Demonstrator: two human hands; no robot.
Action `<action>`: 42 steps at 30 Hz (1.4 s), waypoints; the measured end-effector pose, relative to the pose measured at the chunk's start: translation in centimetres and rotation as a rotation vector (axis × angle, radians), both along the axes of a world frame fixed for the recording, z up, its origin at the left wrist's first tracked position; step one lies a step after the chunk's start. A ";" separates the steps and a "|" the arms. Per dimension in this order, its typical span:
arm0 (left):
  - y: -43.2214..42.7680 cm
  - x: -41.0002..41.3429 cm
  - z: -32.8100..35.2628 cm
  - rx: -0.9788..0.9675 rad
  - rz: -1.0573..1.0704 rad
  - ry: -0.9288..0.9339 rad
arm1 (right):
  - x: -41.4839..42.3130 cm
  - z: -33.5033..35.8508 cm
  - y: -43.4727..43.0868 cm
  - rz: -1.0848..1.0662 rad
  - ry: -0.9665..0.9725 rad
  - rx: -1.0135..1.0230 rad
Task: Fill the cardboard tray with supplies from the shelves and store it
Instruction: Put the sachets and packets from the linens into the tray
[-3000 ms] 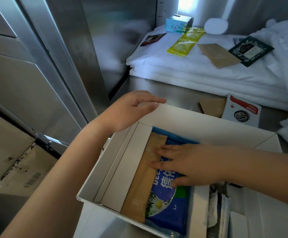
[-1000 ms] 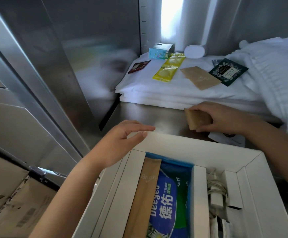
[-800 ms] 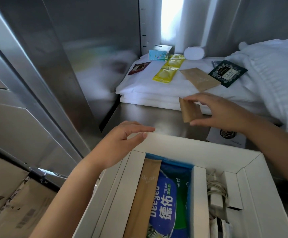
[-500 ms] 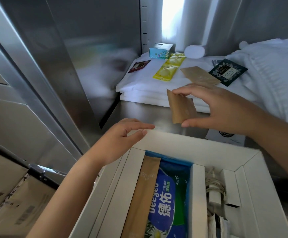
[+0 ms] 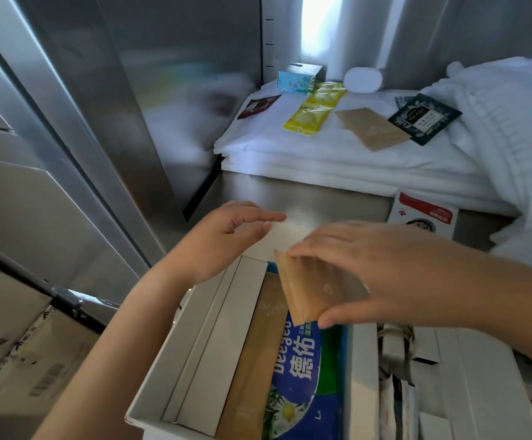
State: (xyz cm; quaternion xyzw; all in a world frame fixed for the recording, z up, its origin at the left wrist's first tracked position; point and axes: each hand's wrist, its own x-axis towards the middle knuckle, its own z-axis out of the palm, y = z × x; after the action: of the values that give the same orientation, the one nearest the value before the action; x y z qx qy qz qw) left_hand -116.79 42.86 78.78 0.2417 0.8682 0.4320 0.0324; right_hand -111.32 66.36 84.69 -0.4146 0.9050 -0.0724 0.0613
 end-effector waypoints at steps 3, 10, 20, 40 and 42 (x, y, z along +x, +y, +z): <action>0.0 0.0 -0.1 0.013 0.007 -0.002 | 0.4 -1.7 -0.6 0.014 -0.042 0.106; 0.0 0.0 0.0 0.003 0.002 -0.006 | 0.1 -5.7 -2.1 -0.103 -0.066 0.225; 0.0 0.0 -0.2 0.022 -0.008 -0.008 | -0.2 -7.7 -2.3 -0.065 -0.079 0.337; -0.1 0.0 -0.3 0.026 -0.004 -0.019 | 1.2 -6.6 -0.4 0.146 -0.337 0.457; -0.1 0.1 -0.2 0.025 -0.001 -0.023 | 1.1 -6.7 -0.4 0.127 -0.336 0.458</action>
State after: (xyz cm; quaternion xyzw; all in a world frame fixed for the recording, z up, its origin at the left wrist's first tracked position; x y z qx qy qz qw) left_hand -116.73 42.79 78.60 0.2378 0.8621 0.4457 0.0397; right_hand -110.23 65.99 77.99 -0.4279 0.8472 0.0700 0.3070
